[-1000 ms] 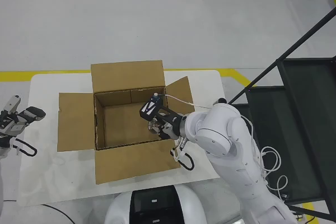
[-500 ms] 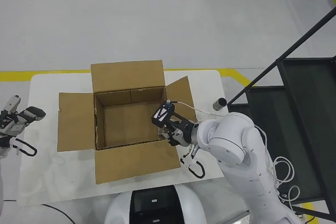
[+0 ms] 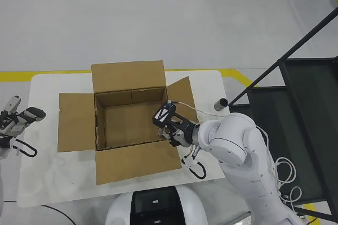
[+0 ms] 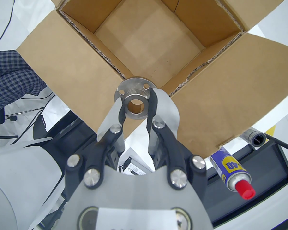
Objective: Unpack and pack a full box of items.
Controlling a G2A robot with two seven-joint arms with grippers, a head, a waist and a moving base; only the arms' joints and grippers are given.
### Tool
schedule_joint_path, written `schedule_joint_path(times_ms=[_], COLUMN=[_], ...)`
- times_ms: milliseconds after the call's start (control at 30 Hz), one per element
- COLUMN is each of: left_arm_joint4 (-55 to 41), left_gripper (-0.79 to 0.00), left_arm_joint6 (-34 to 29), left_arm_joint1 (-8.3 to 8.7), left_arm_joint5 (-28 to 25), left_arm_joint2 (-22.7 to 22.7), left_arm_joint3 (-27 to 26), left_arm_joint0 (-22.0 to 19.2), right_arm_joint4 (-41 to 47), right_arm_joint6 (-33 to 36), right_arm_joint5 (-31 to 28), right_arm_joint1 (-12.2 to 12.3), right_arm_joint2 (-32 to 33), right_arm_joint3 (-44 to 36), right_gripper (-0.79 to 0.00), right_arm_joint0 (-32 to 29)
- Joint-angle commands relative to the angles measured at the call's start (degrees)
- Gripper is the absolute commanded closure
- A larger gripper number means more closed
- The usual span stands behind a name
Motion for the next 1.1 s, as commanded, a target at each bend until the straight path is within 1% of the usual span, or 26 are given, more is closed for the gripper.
schedule_joint_path(times_ms=[0,533,600,700,900,1067], left_arm_joint4=[0.00,0.00,0.00,0.00,0.00,0.00], left_gripper=[-0.785,-0.785,-0.785,-0.785,-0.785,-0.785], left_arm_joint6=[0.00,0.00,0.00,0.00,0.00,0.00], left_arm_joint1=[0.00,0.00,0.00,0.00,0.00,0.00], left_arm_joint5=[0.00,0.00,0.00,0.00,0.00,0.00], left_arm_joint2=[0.00,0.00,0.00,0.00,0.00,0.00], left_arm_joint3=[0.00,0.00,0.00,0.00,0.00,0.00], left_arm_joint0=[0.00,0.00,0.00,0.00,0.00,0.00], right_arm_joint4=[0.00,-0.06,0.62,3.37,4.05,3.83], right_arm_joint6=[0.00,-0.42,-1.28,0.00,0.00,0.00], right_arm_joint5=[0.00,0.03,-0.07,0.25,-0.05,-0.53], right_arm_joint1=[0.00,0.01,0.22,0.72,2.49,4.10], right_arm_joint2=[0.00,0.01,0.10,1.62,5.35,10.06], right_arm_joint3=[0.00,0.02,-0.70,-3.74,-8.92,-9.31], right_gripper=[0.000,0.000,0.000,0.000,0.000,0.000], right_arm_joint0=[0.00,-0.11,-1.43,-3.39,-8.59,-12.81])
